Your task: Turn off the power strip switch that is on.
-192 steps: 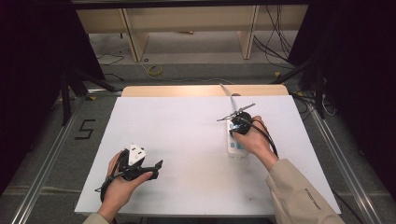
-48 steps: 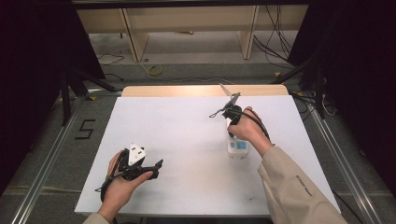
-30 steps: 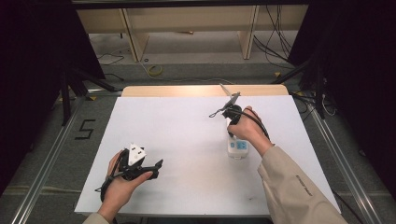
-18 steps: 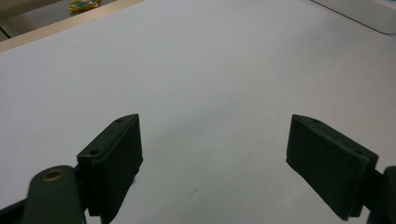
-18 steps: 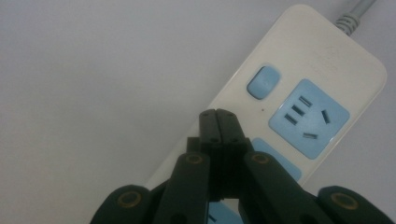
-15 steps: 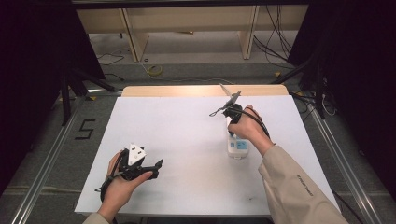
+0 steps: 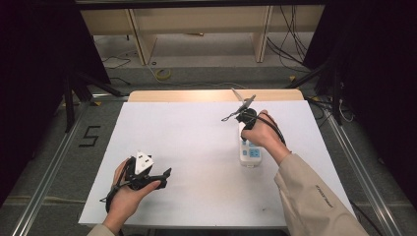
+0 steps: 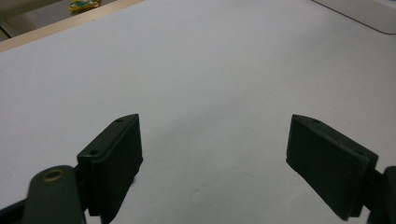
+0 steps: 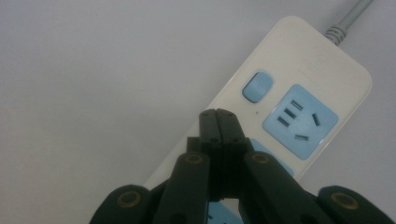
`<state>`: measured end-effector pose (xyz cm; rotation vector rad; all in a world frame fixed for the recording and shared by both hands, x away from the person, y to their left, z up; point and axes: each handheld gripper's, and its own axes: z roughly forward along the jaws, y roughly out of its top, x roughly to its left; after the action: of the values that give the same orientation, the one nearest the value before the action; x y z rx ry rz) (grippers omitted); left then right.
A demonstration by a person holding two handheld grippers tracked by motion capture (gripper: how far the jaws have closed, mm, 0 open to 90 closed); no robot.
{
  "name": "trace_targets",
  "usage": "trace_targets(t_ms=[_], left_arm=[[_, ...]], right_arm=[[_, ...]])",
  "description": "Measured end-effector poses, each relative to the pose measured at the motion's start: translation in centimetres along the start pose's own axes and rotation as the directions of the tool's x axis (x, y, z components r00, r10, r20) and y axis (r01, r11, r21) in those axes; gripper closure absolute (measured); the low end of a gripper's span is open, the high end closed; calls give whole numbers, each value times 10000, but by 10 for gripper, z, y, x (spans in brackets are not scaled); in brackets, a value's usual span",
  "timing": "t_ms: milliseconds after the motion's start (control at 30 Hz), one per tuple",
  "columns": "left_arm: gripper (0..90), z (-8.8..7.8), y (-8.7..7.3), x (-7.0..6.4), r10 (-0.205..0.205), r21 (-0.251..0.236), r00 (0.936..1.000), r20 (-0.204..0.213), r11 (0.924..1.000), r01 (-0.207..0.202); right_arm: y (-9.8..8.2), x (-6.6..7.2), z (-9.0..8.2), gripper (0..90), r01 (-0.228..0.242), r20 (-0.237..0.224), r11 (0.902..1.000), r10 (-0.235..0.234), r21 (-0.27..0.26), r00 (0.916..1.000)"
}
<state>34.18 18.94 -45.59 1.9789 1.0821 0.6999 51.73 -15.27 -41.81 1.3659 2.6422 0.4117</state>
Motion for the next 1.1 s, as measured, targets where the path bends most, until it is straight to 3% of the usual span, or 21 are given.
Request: trace_targets(t_ms=[1100], left_arm=[[181,0,0,0,-26,-13,10000,-52,10000,26]], right_arm=[[-21,-7,-25,900,183,80,9904,-174,-1372,9998]])
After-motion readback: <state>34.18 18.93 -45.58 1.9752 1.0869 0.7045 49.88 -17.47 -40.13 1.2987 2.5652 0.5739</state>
